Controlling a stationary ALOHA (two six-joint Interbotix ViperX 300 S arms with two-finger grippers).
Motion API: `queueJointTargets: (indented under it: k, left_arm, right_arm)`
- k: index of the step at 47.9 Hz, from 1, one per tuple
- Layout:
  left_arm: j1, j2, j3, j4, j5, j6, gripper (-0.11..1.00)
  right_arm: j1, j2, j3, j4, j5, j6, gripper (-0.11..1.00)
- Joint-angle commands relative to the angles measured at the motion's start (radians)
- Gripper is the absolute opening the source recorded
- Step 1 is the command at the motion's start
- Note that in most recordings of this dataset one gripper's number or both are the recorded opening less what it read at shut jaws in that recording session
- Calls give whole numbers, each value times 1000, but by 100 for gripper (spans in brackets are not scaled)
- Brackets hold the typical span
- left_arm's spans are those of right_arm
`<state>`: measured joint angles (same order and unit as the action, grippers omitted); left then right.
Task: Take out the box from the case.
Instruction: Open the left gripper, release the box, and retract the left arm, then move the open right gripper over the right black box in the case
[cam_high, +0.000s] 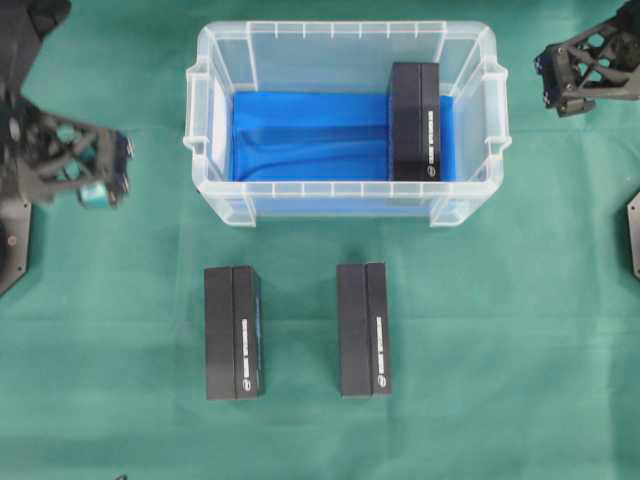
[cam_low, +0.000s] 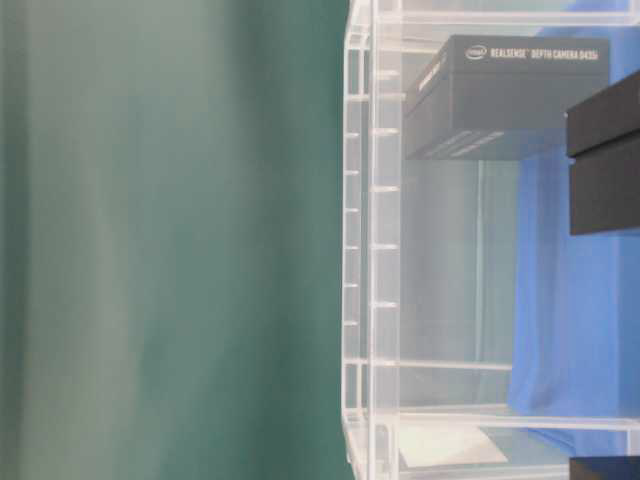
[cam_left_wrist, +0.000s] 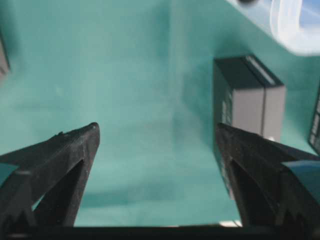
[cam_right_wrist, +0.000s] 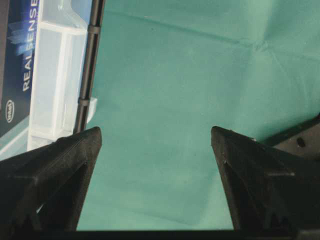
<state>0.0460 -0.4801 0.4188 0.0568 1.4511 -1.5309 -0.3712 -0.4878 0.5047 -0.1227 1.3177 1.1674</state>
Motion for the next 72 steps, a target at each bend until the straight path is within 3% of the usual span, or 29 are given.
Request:
queueJointTargets:
  k: [1,17,30,64,72]
  left_arm:
    - [72,-14,-12,-8,20,63,96]
    - [298,-5,-25,-8,54,310,96]
    - [364,26,-52,-8,54,399,96]
    - [362,35,-60,-14,58,387,96]
    - [362,35,-58,-14,58,379,96]
  right_arm:
    - [0,-11,-8,2,3,2,85]
    - [2,-11,-8,2,8,14,85]
    - [0,-11,-8,2,8,18,85]
    - [0,-6,-11,3,5,21,85]
    - [2,18,-26,11,-12,51,85]
